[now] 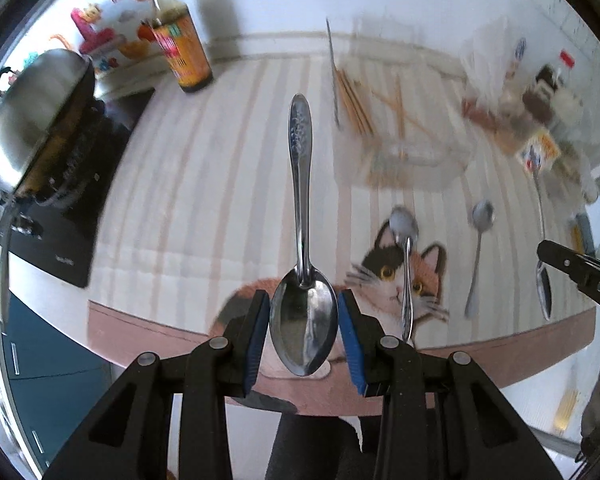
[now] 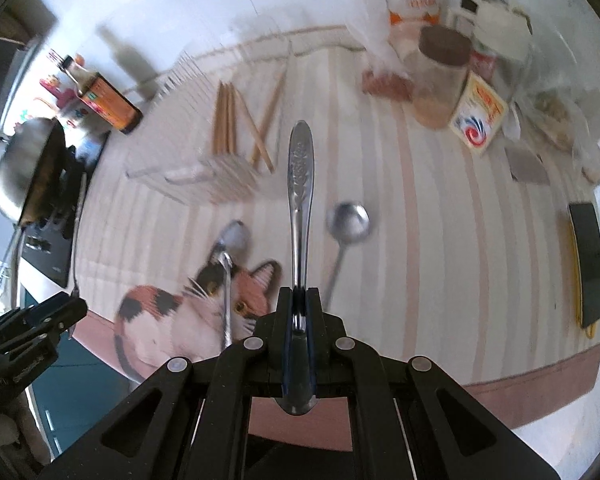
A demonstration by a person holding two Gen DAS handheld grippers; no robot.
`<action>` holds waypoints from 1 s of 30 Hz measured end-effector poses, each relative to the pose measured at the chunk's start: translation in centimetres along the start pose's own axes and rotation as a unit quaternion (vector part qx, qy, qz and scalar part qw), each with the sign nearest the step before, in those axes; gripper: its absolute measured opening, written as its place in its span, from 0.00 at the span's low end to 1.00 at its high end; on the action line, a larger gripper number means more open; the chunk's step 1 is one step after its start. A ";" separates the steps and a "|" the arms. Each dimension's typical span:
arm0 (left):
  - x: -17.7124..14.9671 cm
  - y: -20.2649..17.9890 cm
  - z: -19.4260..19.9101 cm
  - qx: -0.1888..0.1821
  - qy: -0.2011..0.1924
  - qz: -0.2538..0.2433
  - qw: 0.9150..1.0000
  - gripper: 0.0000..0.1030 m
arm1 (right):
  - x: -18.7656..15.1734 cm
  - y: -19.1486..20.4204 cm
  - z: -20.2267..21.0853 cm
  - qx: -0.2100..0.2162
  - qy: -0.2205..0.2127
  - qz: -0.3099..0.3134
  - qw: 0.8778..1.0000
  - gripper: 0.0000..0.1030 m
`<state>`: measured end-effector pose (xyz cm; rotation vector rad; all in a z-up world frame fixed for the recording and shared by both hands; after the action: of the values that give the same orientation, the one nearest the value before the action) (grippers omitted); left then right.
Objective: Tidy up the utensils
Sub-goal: 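Lift both held spoons and carry them over the clear basket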
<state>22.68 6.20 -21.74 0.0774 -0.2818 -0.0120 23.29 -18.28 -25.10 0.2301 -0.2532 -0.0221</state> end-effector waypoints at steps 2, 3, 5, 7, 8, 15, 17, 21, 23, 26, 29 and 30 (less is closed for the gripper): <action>1.0 0.4 1.6 -0.002 -0.019 0.007 1.000 0.31 | 1.4 0.4 0.6 0.007 -0.010 0.001 1.000 0.06; 1.6 0.5 2.2 -0.004 -0.026 0.010 1.000 0.31 | 2.0 0.5 0.9 0.009 -0.015 0.001 1.000 0.06; 3.0 0.4 3.5 -0.013 -0.042 0.013 0.999 0.31 | 3.7 0.8 1.5 0.013 -0.028 0.002 1.000 0.06; 4.6 -0.1 4.3 -0.022 -0.054 0.012 0.998 0.31 | 5.7 1.1 1.9 0.019 -0.039 0.001 0.999 0.06; 5.3 -0.4 4.4 -0.029 -0.057 0.011 0.998 0.31 | 6.7 1.3 2.1 0.021 -0.044 0.002 0.999 0.06; 12.6 -4.0 1.9 -0.075 -0.039 -0.009 0.996 0.31 | 13.8 3.0 -0.1 0.043 -0.040 0.006 0.998 0.06; 14.4 -4.7 0.3 -0.083 -0.022 -0.010 0.996 0.31 | 15.4 3.0 -1.6 0.057 -0.025 -0.004 0.998 0.06; 17.0 -5.4 -2.5 -0.091 0.008 -0.013 0.996 0.31 | 17.6 3.3 -4.7 0.074 0.005 -0.014 0.997 0.06; 17.6 -5.6 -3.6 -0.095 0.021 -0.016 0.995 0.31 | 18.1 3.4 -5.8 0.071 0.012 -0.012 0.997 0.06; 18.3 -5.9 -4.9 -0.093 0.040 -0.021 0.995 0.31 | 18.7 3.6 -7.3 0.063 0.023 -0.003 0.998 0.06; 18.7 -5.6 -5.4 -0.099 0.054 -0.010 0.994 0.31 | 19.1 3.4 -8.8 0.048 0.044 0.000 0.998 0.07; 18.7 -5.4 -5.3 -0.104 0.054 -0.005 0.993 0.31 | 19.1 3.4 -9.0 0.046 0.047 0.002 0.998 0.09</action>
<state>42.12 0.77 -22.06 -0.1280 -0.1712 -0.0463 44.01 -13.91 -28.14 0.3219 -0.1608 0.0036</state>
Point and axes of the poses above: each gripper's, at about its wrist camera, not at the fingertips, and z roughly against the way its jaws point, y to its left, x to its top, the point moved 4 cm from there along -z, roughly the way its jaws point, and after that the axes turned 4 degrees about y, right-handed, at the moved point
